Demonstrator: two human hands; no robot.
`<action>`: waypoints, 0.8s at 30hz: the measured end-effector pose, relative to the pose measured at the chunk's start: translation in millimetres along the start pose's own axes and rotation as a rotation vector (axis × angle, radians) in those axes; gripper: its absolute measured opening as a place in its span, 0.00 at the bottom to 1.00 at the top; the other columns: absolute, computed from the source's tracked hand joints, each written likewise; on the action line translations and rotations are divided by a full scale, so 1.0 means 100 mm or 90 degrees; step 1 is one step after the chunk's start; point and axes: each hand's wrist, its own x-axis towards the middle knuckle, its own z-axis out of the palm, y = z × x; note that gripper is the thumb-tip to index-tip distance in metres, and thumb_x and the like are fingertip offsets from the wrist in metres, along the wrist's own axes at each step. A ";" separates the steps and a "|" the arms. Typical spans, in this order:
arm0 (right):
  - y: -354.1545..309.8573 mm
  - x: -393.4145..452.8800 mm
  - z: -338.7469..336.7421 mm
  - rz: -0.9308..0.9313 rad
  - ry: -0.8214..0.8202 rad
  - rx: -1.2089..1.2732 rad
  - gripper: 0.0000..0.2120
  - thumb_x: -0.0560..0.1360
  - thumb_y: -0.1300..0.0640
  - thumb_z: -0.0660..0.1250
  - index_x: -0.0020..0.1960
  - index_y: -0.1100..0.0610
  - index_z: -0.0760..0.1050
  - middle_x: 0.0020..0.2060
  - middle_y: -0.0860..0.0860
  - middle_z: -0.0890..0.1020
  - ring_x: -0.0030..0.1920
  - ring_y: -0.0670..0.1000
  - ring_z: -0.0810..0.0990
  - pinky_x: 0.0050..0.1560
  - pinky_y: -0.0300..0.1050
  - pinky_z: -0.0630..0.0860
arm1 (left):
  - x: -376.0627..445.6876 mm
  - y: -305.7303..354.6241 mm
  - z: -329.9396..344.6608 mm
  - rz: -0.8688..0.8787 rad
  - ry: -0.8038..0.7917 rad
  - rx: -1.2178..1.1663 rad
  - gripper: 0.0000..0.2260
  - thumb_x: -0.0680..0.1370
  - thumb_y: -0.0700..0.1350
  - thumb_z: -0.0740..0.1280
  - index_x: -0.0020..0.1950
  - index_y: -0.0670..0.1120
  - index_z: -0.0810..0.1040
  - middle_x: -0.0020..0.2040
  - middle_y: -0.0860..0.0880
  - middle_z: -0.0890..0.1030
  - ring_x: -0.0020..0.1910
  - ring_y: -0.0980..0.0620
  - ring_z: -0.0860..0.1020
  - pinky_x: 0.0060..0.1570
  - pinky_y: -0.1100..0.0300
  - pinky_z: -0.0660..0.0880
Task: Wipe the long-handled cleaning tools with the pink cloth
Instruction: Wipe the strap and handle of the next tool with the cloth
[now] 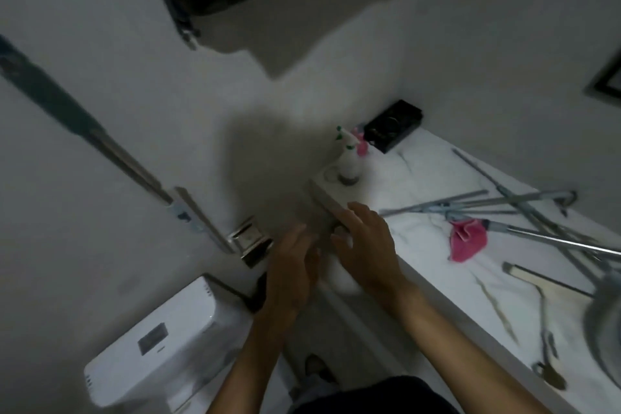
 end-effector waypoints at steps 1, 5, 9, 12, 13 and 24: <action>0.15 -0.08 -0.09 0.037 -0.005 -0.011 0.23 0.76 0.46 0.57 0.68 0.51 0.74 0.62 0.52 0.77 0.62 0.56 0.76 0.62 0.54 0.74 | 0.00 0.12 0.11 0.013 -0.012 -0.008 0.16 0.80 0.48 0.62 0.59 0.40 0.82 0.62 0.40 0.80 0.60 0.41 0.79 0.63 0.52 0.74; 0.76 -0.43 -0.46 0.111 0.028 -0.013 0.23 0.79 0.51 0.68 0.72 0.50 0.71 0.72 0.53 0.71 0.72 0.57 0.69 0.72 0.57 0.67 | 0.03 0.70 0.49 0.076 -0.024 -0.012 0.15 0.77 0.46 0.61 0.56 0.41 0.83 0.60 0.40 0.81 0.58 0.41 0.80 0.58 0.51 0.77; 1.28 -0.71 -0.82 0.147 0.094 -0.021 0.23 0.76 0.53 0.72 0.70 0.53 0.74 0.68 0.56 0.75 0.68 0.59 0.72 0.67 0.56 0.70 | 0.11 1.21 0.91 0.140 -0.027 -0.017 0.12 0.75 0.43 0.63 0.53 0.42 0.83 0.56 0.42 0.82 0.55 0.43 0.80 0.57 0.53 0.74; 1.62 -0.83 -1.05 0.208 0.102 -0.043 0.25 0.75 0.51 0.72 0.71 0.52 0.72 0.69 0.55 0.74 0.69 0.58 0.72 0.68 0.58 0.71 | 0.19 1.50 1.24 0.165 -0.092 -0.002 0.11 0.75 0.41 0.65 0.54 0.41 0.84 0.59 0.40 0.82 0.58 0.39 0.81 0.58 0.46 0.78; 1.73 -0.87 -1.12 0.224 0.103 -0.048 0.25 0.75 0.51 0.71 0.70 0.52 0.72 0.68 0.55 0.75 0.68 0.58 0.72 0.68 0.58 0.71 | 0.22 1.59 1.35 0.174 -0.118 -0.002 0.12 0.76 0.42 0.64 0.55 0.41 0.83 0.60 0.40 0.82 0.59 0.39 0.80 0.58 0.44 0.78; 2.69 -0.95 -1.68 0.431 0.200 -0.072 0.18 0.73 0.55 0.75 0.62 0.56 0.80 0.58 0.59 0.81 0.55 0.60 0.80 0.57 0.52 0.73 | 0.91 2.55 2.40 0.317 -0.290 -0.084 0.15 0.79 0.48 0.60 0.55 0.42 0.83 0.55 0.44 0.84 0.55 0.46 0.81 0.59 0.50 0.78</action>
